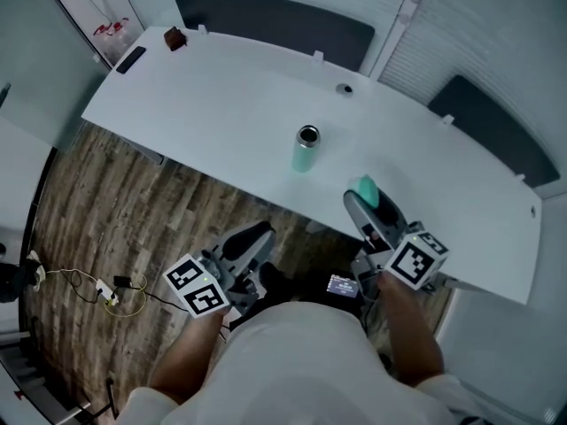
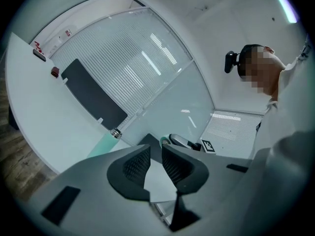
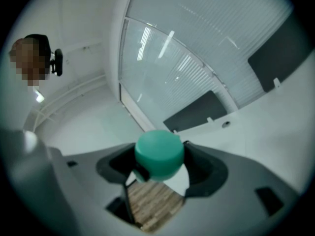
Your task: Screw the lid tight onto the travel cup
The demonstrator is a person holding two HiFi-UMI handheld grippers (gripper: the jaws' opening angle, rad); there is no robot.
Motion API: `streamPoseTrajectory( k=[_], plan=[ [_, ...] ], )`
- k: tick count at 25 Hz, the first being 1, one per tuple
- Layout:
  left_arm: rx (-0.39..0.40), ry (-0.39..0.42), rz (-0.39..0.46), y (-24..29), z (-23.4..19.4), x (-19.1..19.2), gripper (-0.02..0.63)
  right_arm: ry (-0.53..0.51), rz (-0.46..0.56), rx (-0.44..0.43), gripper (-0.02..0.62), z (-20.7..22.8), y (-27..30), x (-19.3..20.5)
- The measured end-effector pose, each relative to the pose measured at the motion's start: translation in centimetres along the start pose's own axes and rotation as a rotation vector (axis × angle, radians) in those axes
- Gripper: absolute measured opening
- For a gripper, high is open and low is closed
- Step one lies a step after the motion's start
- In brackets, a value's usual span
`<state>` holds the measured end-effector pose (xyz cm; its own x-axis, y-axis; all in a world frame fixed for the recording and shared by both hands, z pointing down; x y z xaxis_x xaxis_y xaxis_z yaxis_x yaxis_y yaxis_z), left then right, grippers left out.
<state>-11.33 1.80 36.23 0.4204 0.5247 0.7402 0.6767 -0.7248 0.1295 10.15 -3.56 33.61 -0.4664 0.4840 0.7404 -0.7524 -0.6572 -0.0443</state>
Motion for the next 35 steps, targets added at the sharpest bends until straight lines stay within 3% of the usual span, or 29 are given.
streamPoseTrajectory(
  k=[9,22,31,35],
  plan=[
    [0.023,0.030,-0.045,0.1,-1.9,-0.5,0.103,-0.029,-0.001,0.055,0.316,-0.4,1.0,0.4],
    [-0.013,0.049,-0.052,2.8,-1.8,0.3,0.118,-0.019,-0.040,0.034,0.316,2.0,1.2,-0.4],
    [-0.044,0.180,-0.056,7.3,-4.0,-2.4,0.147,-0.078,-0.098,0.030,0.316,4.4,4.6,-2.3],
    [-0.058,0.288,-0.071,9.6,-4.9,-2.3,0.153,-0.107,-0.134,0.024,0.316,5.5,5.4,-2.4]
  ],
)
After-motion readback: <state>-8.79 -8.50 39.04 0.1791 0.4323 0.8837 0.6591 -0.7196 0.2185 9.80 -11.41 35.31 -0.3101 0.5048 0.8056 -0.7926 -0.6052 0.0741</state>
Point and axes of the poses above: the fingertips, and each gripper's own axes: y forward along the fingers, z to its right, x out of its underside, the point moved 4 cm from there along -y, backward along the fingers, and after that the axes turned 15 degrees about -x, right-handed, at the moved point
